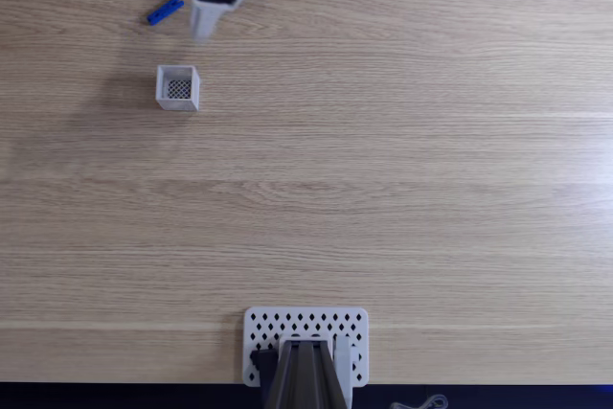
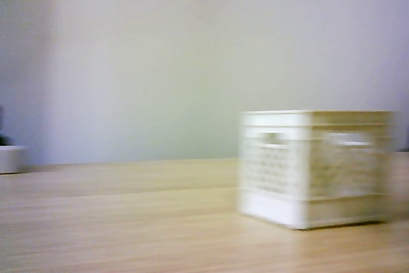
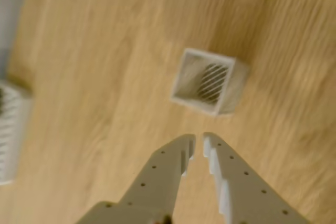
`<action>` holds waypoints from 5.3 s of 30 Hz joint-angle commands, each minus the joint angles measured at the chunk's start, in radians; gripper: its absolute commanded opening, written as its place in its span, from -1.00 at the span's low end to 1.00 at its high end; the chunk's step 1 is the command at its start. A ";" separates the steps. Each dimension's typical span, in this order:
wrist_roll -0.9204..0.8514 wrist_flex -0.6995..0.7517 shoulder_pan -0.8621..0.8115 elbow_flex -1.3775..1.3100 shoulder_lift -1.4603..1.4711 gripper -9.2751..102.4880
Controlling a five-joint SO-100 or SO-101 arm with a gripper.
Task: Grasp a peg and put it in the crate.
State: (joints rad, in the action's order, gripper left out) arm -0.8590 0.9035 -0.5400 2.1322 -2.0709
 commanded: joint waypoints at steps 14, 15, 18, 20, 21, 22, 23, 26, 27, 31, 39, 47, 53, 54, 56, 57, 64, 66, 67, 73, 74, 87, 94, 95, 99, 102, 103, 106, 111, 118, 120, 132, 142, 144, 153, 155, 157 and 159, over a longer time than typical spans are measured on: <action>-0.595 -0.014 -0.304 -0.109 0.192 -0.83; -0.615 -0.014 -0.313 -0.107 0.196 -0.83; -0.669 -0.015 -0.330 -0.097 0.199 -0.83; -0.680 -0.015 -0.337 -0.095 0.201 -0.83; -0.686 -0.015 -0.341 -0.095 0.201 -0.83; -0.689 -0.015 -0.344 -0.092 0.202 -0.83; -0.692 -0.018 -0.345 -0.080 0.201 -0.83; -0.695 -0.072 -0.337 -0.011 0.190 -0.82; -0.693 -0.104 -0.334 0.017 0.190 -0.82; -0.695 -0.250 -0.331 0.126 0.149 -0.78; -0.696 -0.436 -0.333 0.272 0.130 -0.55; -0.699 -0.442 -0.347 0.284 0.137 -0.57; -0.753 -0.442 -0.348 0.302 0.143 -0.57; -0.759 -0.442 -0.348 0.310 0.141 -0.57; -0.775 -0.442 -0.356 0.322 0.137 -0.57; -0.775 -0.442 -0.364 0.324 0.135 -0.57; -0.776 -0.442 -0.379 0.330 0.144 -0.57; -0.775 -0.440 -0.379 0.336 0.146 -0.57; -0.775 -0.440 -0.379 0.342 0.146 -0.57; -0.775 -0.442 -0.374 0.356 0.143 -0.57; -0.775 -0.442 -0.373 0.356 0.143 -0.57; -0.775 -0.442 -0.365 0.367 0.144 -0.57; -0.775 -0.442 -0.367 0.367 0.144 -0.57; -0.775 -0.442 -0.367 0.367 0.144 -0.57; -0.775 -0.442 -0.368 0.367 0.144 -0.58; -0.775 -0.442 -0.368 0.367 0.144 -0.67; -0.775 -0.442 -0.368 0.367 0.144 -0.73; -0.775 -0.442 -0.367 0.368 0.144 -0.88; -0.775 -0.442 -0.367 0.368 0.144 -0.84; -0.775 -0.480 -0.350 0.383 0.101 -0.85; -0.765 -0.532 -0.325 0.400 0.046 -0.85; -0.761 -1.158 -0.190 0.670 -0.199 -0.85; -0.703 -1.388 -0.018 0.819 -0.192 -0.85; -0.676 -1.405 -0.008 0.810 -0.156 -0.85; -0.637 -1.450 -0.009 0.661 0.061 -0.85; -0.635 -1.450 -0.009 0.617 0.114 -0.85; -0.635 -1.450 -0.009 0.580 0.155 -0.85; -0.635 -1.450 -0.009 0.549 0.195 -0.85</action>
State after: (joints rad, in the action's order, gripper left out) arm -1.5048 -0.5139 -0.5522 2.8057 -1.9129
